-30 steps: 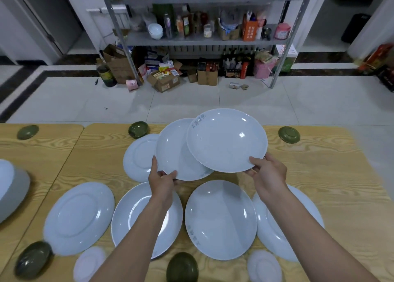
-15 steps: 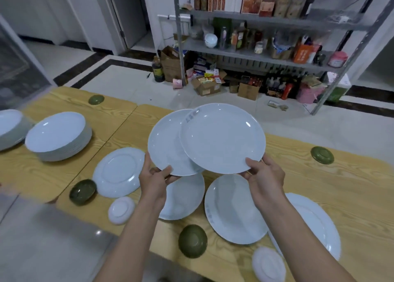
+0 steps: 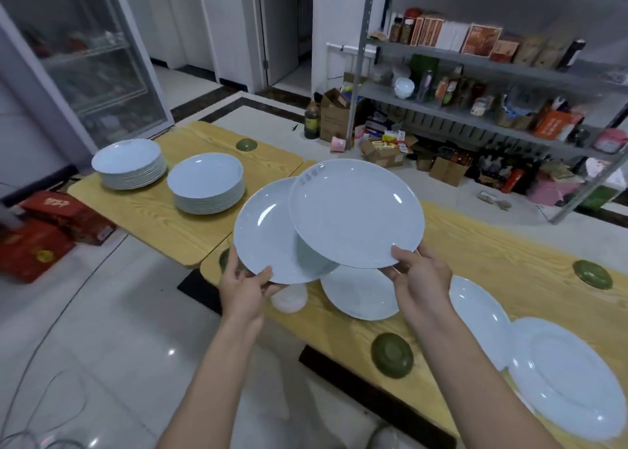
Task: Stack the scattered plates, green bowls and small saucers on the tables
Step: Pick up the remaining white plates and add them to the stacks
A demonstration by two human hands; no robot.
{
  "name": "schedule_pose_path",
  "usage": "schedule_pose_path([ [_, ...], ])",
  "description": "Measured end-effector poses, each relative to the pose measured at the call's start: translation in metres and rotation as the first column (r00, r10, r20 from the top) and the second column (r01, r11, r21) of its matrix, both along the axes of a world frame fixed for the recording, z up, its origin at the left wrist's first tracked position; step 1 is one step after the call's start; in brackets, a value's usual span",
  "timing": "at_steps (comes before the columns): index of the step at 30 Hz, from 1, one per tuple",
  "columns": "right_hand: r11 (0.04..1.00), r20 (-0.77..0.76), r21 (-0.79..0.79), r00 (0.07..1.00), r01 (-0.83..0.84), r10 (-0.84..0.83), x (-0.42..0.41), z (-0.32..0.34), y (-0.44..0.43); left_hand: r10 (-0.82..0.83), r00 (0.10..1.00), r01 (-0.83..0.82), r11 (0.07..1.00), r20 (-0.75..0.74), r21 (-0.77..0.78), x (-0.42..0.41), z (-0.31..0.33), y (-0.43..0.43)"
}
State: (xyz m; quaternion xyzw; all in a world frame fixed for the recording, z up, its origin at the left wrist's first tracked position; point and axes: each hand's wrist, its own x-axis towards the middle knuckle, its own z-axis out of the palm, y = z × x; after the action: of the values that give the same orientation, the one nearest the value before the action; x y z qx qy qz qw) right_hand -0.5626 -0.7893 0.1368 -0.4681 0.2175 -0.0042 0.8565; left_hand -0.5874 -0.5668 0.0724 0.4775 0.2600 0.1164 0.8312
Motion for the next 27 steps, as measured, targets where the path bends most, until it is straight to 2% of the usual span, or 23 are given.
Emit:
schedule_pose_path([
  [7, 0.996, 0.009, 0.01, 0.996, -0.084, 0.084, -0.012, 0.002, 0.085, 0.093, 0.995, -0.092, 0.996, -0.024, 0.009, -0.031, -0.003, 0.083],
  [12, 0.992, 0.004, 0.009, 0.992, -0.126, 0.126, 0.009, 0.002, 0.134, 0.194, 0.98, -0.193, 0.981, -0.042, 0.007, -0.027, -0.002, 0.132],
  [22, 0.991, -0.019, 0.038, 0.991, -0.131, 0.132, 0.113, -0.013, 0.223, 0.285, 0.954, -0.286, 0.958, -0.09, 0.004, 0.066, -0.013, 0.226],
  [27, 0.989, -0.031, 0.058, 0.99, -0.134, 0.136, 0.163, -0.023, 0.256, 0.273, 0.953, -0.276, 0.961, -0.133, -0.005, 0.124, -0.026, 0.266],
])
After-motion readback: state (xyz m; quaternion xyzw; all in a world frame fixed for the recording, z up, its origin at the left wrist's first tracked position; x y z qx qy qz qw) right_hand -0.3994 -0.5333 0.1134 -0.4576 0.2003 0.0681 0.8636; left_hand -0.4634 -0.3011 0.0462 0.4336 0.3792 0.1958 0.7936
